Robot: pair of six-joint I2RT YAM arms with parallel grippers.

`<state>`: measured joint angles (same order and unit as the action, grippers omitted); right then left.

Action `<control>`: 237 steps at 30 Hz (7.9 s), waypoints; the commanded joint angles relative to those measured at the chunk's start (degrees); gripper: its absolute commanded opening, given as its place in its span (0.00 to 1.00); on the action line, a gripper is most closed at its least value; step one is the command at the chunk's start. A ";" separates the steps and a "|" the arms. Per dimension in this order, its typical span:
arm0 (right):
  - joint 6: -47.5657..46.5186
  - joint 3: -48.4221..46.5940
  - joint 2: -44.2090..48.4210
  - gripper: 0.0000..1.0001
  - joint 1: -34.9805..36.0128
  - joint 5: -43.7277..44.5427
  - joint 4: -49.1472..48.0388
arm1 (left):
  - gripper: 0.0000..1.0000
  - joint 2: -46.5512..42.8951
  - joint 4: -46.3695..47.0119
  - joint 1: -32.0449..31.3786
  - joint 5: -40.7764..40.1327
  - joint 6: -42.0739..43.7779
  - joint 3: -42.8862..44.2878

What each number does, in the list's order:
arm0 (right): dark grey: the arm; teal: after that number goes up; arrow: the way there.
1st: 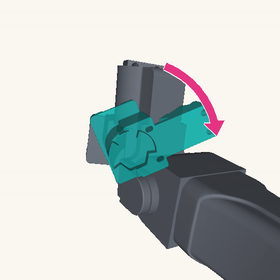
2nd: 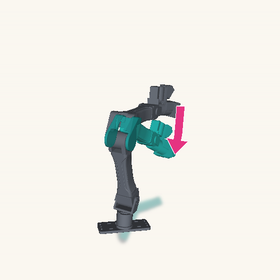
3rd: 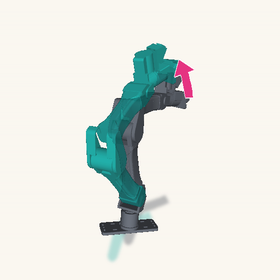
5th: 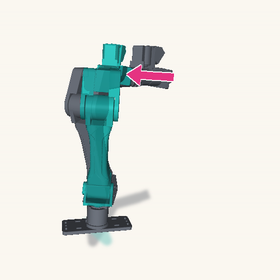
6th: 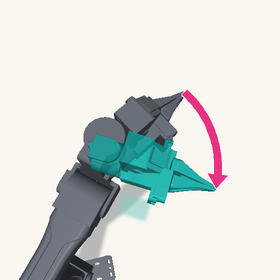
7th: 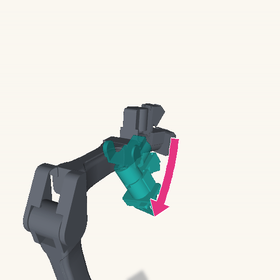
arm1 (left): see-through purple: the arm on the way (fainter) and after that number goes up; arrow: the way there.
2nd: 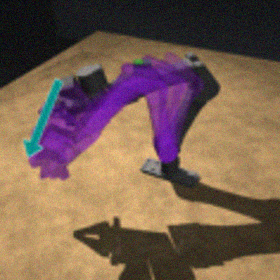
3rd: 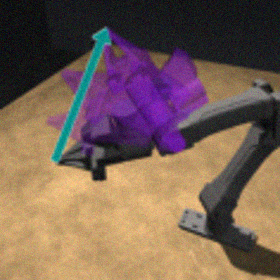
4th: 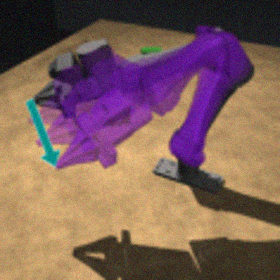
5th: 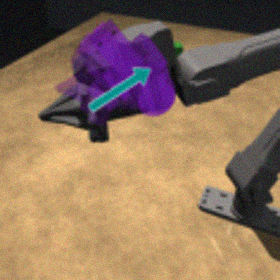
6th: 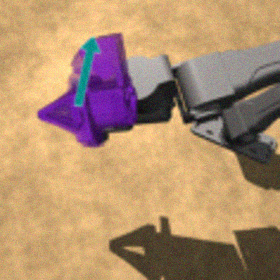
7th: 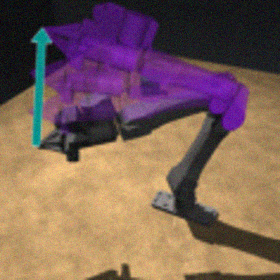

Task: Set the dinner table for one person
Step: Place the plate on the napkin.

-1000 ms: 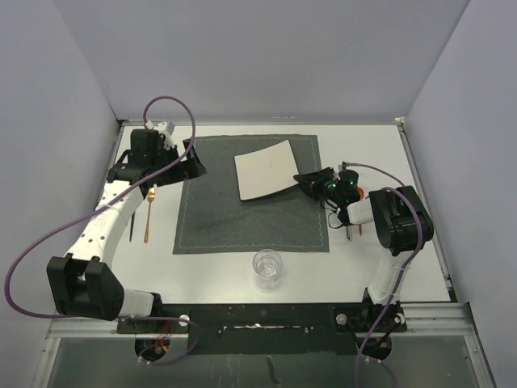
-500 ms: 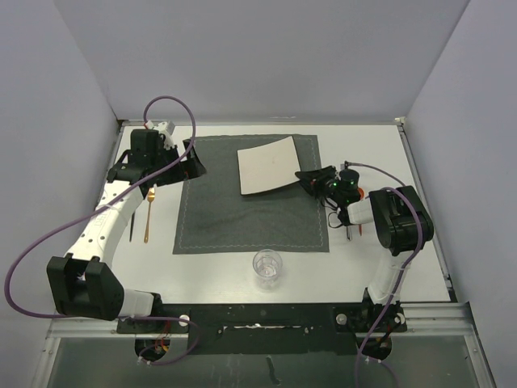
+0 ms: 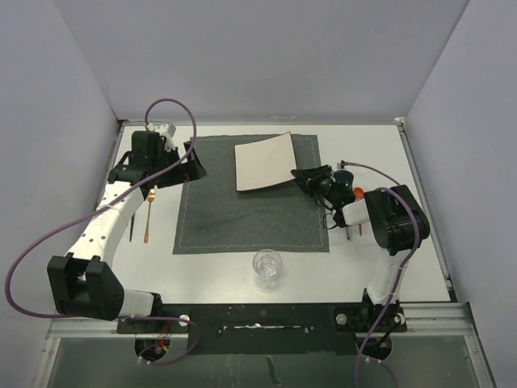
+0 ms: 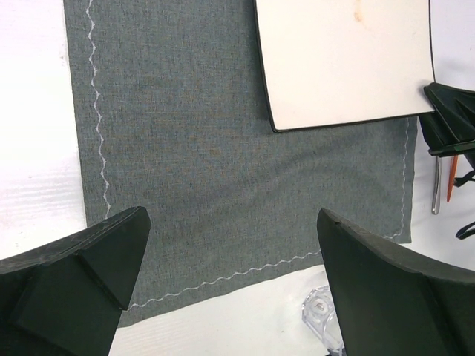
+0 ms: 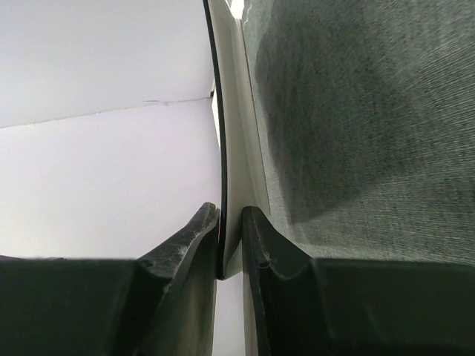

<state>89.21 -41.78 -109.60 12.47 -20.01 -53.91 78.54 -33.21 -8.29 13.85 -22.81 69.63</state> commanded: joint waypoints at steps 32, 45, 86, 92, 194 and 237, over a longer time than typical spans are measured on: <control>3.69 3.17 -0.08 0.00 8.30 11.57 -27.57 | 0.98 0.22 4.67 0.12 3.89 0.31 -0.97; 4.17 2.77 -2.50 0.00 9.79 12.31 -28.77 | 0.98 -0.33 4.39 0.20 3.70 0.48 -1.13; 6.24 4.48 -9.55 0.00 10.20 13.85 -31.75 | 0.98 0.03 4.85 0.92 3.93 0.31 -1.68; 6.71 4.51 -10.09 0.00 10.21 14.00 -31.74 | 0.98 -0.06 4.82 1.00 3.88 0.31 -1.77; -3.47 -6.80 5.90 0.45 6.61 6.80 31.71 | 0.98 0.21 5.88 2.67 5.83 0.14 -2.92; -29.57 -37.59 6.40 0.61 4.77 23.88 88.44 | 0.98 5.75 1.57 3.02 5.63 1.04 -0.25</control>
<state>65.58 -74.22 -105.89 19.73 -0.82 31.90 80.49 -30.52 -5.76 19.11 -22.83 66.28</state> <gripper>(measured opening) 0.619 0.979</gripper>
